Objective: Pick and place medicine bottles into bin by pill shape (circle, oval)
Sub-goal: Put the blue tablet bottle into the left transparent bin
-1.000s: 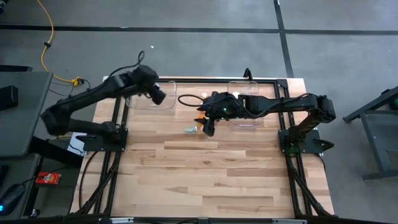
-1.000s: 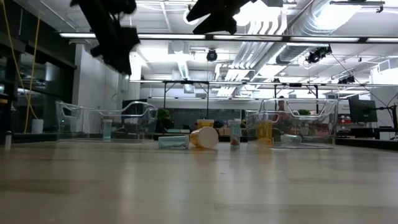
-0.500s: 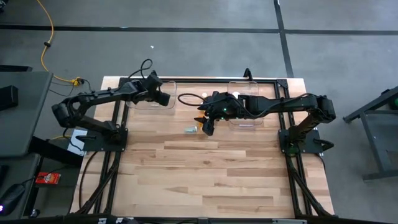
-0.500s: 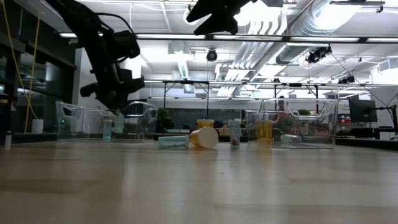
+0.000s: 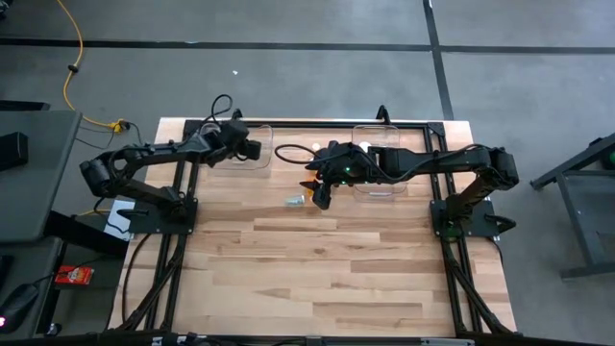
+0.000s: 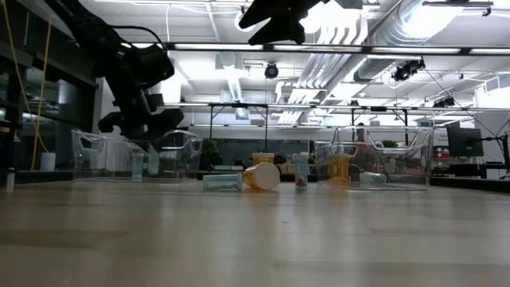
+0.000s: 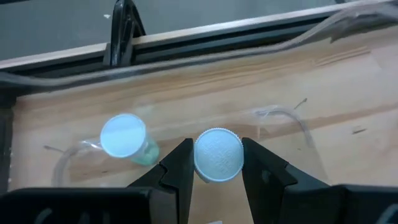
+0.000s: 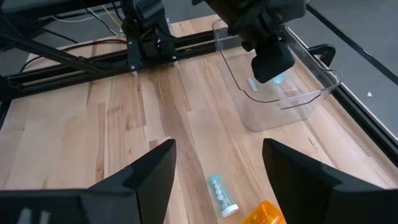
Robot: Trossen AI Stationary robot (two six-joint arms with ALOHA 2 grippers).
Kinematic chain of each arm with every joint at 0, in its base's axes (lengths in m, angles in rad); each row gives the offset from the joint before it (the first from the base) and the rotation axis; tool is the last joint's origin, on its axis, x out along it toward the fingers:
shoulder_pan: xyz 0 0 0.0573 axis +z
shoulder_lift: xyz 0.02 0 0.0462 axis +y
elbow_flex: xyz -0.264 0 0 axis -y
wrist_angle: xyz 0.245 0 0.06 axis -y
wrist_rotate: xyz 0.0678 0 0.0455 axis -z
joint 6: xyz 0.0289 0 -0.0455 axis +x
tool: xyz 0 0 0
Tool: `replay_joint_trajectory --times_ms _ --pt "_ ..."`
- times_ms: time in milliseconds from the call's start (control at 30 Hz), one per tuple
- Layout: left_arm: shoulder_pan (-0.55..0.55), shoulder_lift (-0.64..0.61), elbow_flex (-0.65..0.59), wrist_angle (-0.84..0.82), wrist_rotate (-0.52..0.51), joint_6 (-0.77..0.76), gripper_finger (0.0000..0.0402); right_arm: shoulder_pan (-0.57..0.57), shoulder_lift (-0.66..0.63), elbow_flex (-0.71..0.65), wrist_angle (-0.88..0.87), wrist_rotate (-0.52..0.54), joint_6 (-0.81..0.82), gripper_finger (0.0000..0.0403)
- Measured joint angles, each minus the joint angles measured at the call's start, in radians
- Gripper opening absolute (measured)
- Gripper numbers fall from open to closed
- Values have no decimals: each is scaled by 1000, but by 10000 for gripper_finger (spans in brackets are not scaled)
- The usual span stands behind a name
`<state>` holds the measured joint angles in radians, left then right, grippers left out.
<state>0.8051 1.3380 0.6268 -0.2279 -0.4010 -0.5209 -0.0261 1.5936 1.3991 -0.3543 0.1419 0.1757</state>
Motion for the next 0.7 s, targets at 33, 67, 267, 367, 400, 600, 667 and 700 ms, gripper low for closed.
replay_joint_trajectory --times_ms 33,67,267,367,400,600,667,700 --pt "0 0 -5 2 -1 0 97 0 0 0 0 3 0 233" --pt "0 0 -8 4 -1 0 97 0 0 0 0 7 0 233" --pt "0 0 -9 13 -4 62 97 0 0 0 6 11 0 233" --pt "0 0 -9 16 -8 64 102 0 0 0 12 11 1 233" --pt "0 0 -9 16 -12 64 105 0 0 0 15 11 3 233" --pt "0 0 -9 16 -15 63 132 0 0 0 18 11 7 233" --pt "0 0 -9 15 -15 62 140 0 0 0 19 11 7 233" --pt "0 0 -9 14 -15 61 144 0 0 0 19 11 7 233"
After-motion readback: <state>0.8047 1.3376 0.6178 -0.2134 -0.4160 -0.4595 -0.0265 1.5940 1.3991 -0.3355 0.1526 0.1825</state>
